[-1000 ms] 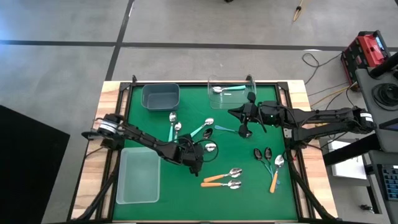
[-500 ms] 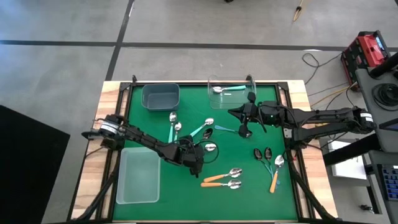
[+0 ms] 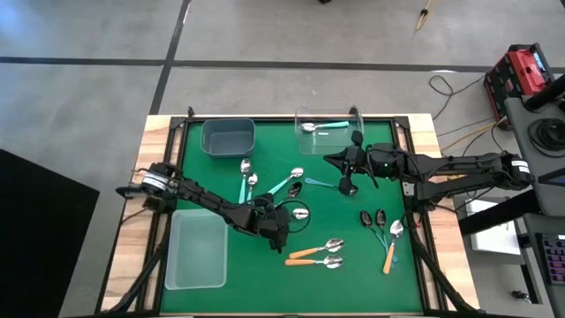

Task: Sort silverware by color (type)
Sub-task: Put the yellow spoon into the gray bin

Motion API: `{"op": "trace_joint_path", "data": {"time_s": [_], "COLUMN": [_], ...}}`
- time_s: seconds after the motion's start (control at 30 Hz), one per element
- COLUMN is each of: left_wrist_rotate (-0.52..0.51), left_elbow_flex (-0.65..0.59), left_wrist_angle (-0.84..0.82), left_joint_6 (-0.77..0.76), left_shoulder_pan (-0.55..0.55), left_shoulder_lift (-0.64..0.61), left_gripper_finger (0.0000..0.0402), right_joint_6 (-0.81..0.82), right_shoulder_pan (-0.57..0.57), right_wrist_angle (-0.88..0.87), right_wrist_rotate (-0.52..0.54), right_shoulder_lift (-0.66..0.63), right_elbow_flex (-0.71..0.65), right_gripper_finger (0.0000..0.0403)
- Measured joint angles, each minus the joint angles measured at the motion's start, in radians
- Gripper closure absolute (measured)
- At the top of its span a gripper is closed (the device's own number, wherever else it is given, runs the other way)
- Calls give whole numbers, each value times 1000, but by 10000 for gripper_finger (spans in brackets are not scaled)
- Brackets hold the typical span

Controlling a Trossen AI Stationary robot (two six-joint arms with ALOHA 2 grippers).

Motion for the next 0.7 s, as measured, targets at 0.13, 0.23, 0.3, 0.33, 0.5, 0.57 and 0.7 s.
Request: {"op": "trace_joint_path", "data": {"time_s": [0.13,0.23,0.3,0.33,0.5,0.57,0.7], "left_wrist_rotate": [0,6,5,4,1,-4,0], "left_elbow_flex": [-4,-8,-8,-7,-11,-12,-42], "left_wrist_angle": [-17,-33,-32,-32,-30,-18,59], "left_joint_6": [15,56,84,101,195,231,321], "left_shoulder_pan": [1,1,2,4,7,7,7], "left_shoulder_lift": [-18,-50,-85,-103,-190,-233,-324], "left_gripper_finger": [377,377,377,377,377,377,377], "right_joint_6": [0,1,1,1,1,2,2], "right_shoulder_pan": [0,0,0,0,0,0,0], "right_wrist_angle": [-1,-1,-1,-1,-1,-1,-1], "right_wrist_rotate": [0,0,0,0,0,0,-1], "right_shoulder_lift": [0,0,0,0,0,0,0], "right_elbow_flex": [0,0,0,0,0,0,0], "right_gripper_finger": [390,390,390,390,390,390,390]}}
